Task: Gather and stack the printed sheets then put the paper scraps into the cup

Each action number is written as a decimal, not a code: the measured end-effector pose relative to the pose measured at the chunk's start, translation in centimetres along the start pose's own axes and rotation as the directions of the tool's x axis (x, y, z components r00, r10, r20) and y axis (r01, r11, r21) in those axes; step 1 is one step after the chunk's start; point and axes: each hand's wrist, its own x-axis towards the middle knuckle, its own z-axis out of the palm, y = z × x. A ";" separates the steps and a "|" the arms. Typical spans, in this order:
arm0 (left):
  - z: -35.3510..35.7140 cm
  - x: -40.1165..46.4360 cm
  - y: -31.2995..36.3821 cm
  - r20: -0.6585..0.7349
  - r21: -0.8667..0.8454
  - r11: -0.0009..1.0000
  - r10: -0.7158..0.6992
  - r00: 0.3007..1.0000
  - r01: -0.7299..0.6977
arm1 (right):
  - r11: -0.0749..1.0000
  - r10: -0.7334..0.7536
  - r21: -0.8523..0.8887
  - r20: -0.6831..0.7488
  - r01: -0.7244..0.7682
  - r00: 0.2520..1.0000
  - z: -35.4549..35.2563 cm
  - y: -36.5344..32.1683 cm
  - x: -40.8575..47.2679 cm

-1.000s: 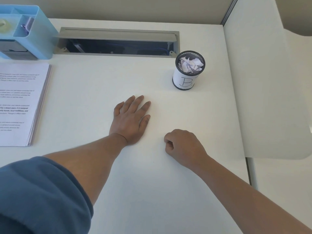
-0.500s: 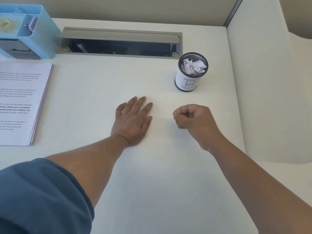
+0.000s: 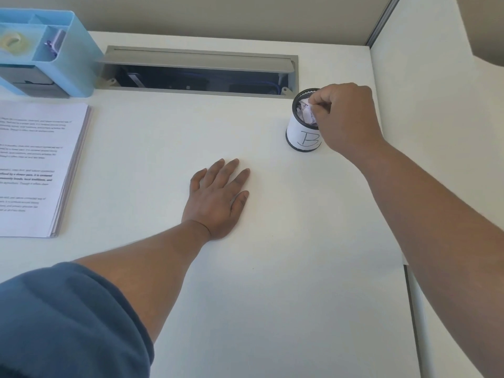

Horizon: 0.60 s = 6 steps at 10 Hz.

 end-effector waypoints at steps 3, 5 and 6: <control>0.0 0.0 0.0 0.010 -0.001 1.000 0.004 1.000 -0.004 | 0.998 0.041 0.048 -0.070 -0.038 0.997 0.0 0.3 0.0; -0.2 0.0 0.2 0.010 0.011 1.000 0.009 1.000 -0.009 | 0.989 0.083 0.132 -0.120 -0.067 0.989 -0.3 0.1 -0.6; 0.0 0.1 0.1 -0.010 0.014 1.000 0.020 1.000 -0.020 | 0.989 0.093 0.126 -0.153 -0.074 0.984 0.0 0.4 -0.9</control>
